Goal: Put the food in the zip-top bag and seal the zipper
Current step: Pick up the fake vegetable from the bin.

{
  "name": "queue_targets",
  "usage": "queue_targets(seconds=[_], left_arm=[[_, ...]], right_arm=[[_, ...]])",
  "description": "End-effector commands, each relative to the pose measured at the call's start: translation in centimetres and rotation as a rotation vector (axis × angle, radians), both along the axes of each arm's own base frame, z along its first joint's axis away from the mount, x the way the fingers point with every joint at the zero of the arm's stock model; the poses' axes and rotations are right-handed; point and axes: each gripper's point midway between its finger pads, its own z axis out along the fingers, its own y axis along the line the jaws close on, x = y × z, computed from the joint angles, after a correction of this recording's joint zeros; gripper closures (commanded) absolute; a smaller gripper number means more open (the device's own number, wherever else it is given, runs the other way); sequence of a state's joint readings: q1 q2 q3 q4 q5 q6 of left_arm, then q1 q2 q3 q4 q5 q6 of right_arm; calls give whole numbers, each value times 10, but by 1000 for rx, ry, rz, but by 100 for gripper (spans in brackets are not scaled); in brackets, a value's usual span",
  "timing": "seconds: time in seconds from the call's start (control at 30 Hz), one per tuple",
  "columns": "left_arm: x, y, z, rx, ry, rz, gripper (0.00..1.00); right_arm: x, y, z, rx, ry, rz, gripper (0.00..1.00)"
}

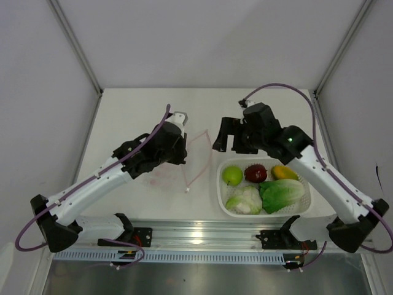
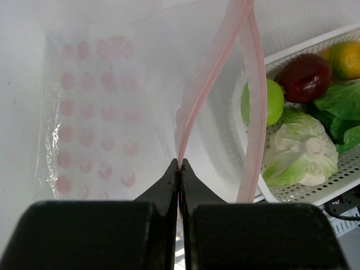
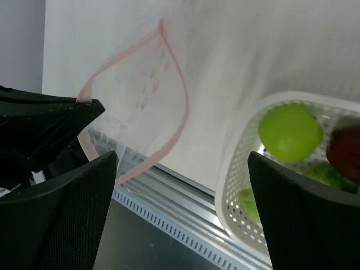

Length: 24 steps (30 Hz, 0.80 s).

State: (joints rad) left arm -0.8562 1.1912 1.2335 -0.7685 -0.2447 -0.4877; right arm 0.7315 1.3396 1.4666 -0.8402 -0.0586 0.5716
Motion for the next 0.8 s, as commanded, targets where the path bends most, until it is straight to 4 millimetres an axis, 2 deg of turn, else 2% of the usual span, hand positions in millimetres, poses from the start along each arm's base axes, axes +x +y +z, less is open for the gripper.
queue_targets(seconds=[0.0, 0.07, 0.2, 0.23, 0.27, 0.33, 0.4, 0.47, 0.57, 0.77], left_arm=[[10, -7, 23, -56, -53, -18, 99], [12, -7, 22, -59, -53, -19, 99], [13, -10, 20, -72, -51, -28, 99], [12, -11, 18, -71, -47, -31, 99], [12, -13, 20, -78, -49, -36, 100], [12, -15, 20, -84, -49, -41, 100], [13, -15, 22, -91, -55, -41, 99], [12, -16, 24, -95, -59, -49, 99], [12, -17, 26, -106, -64, -54, 99], [10, -19, 27, -117, -59, -70, 99]], right_arm=[[-15, -61, 7, -64, 33, -235, 1], [-25, -100, 0, -99, 55, -402, 1], [-41, -151, -17, -78, 154, -668, 1], [-44, -166, -23, -93, 175, -744, 1], [-51, -193, -33, -142, 224, -854, 0], [-60, -220, -47, -180, 311, -985, 1], [-65, -231, -56, -196, 372, -1038, 1], [-74, -251, -69, -233, 447, -1135, 1], [-78, -269, -85, -191, 523, -1219, 1], [-94, -283, -114, -82, 656, -1391, 3]])
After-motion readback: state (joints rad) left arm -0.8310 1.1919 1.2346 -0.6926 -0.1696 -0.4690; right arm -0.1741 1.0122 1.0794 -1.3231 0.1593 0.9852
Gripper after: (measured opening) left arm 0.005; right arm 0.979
